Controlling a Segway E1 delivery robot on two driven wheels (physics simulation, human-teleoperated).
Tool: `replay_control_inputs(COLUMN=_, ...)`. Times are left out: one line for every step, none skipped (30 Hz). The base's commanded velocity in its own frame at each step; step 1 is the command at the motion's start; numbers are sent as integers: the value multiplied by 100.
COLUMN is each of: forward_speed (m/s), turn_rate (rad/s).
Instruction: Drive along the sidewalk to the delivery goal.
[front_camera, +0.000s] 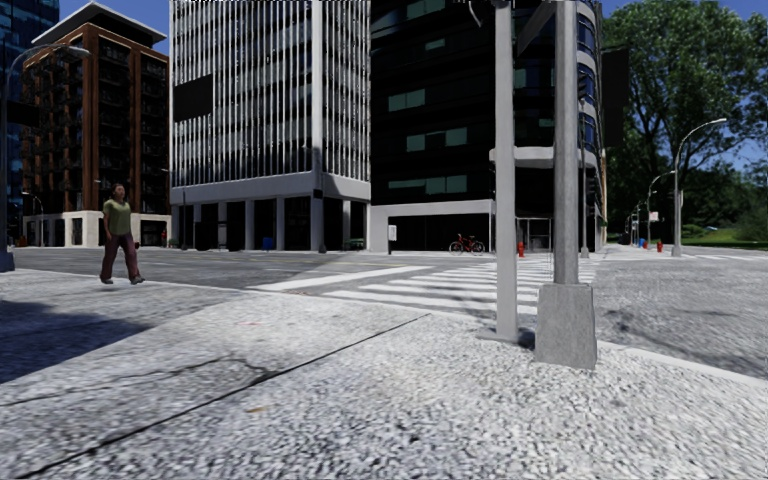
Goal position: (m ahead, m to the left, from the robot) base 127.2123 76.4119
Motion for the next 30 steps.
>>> replay_control_inputs(forward_speed=200, turn_rate=40)
replay_control_inputs(forward_speed=200, turn_rate=40)
replay_control_inputs(forward_speed=200, turn_rate=40)
replay_control_inputs(forward_speed=200, turn_rate=40)
replay_control_inputs(forward_speed=200, turn_rate=40)
replay_control_inputs(forward_speed=200, turn_rate=40)
replay_control_inputs(forward_speed=200, turn_rate=40)
replay_control_inputs(forward_speed=200, turn_rate=31)
replay_control_inputs(forward_speed=200, turn_rate=20)
replay_control_inputs(forward_speed=200, turn_rate=0)
replay_control_inputs(forward_speed=200, turn_rate=0)
replay_control_inputs(forward_speed=200, turn_rate=0)
replay_control_inputs(forward_speed=200, turn_rate=0)
replay_control_inputs(forward_speed=200, turn_rate=0)
replay_control_inputs(forward_speed=200, turn_rate=0)
replay_control_inputs(forward_speed=200, turn_rate=0)
replay_control_inputs(forward_speed=200, turn_rate=0)
replay_control_inputs(forward_speed=200, turn_rate=0)
replay_control_inputs(forward_speed=200, turn_rate=0)
replay_control_inputs(forward_speed=200, turn_rate=0)
replay_control_inputs(forward_speed=200, turn_rate=0)
replay_control_inputs(forward_speed=200, turn_rate=0)
replay_control_inputs(forward_speed=200, turn_rate=0)
replay_control_inputs(forward_speed=200, turn_rate=0)
replay_control_inputs(forward_speed=200, turn_rate=0)
replay_control_inputs(forward_speed=200, turn_rate=0)
replay_control_inputs(forward_speed=200, turn_rate=0)
replay_control_inputs(forward_speed=200, turn_rate=0)
replay_control_inputs(forward_speed=200, turn_rate=-8)
replay_control_inputs(forward_speed=200, turn_rate=-18)
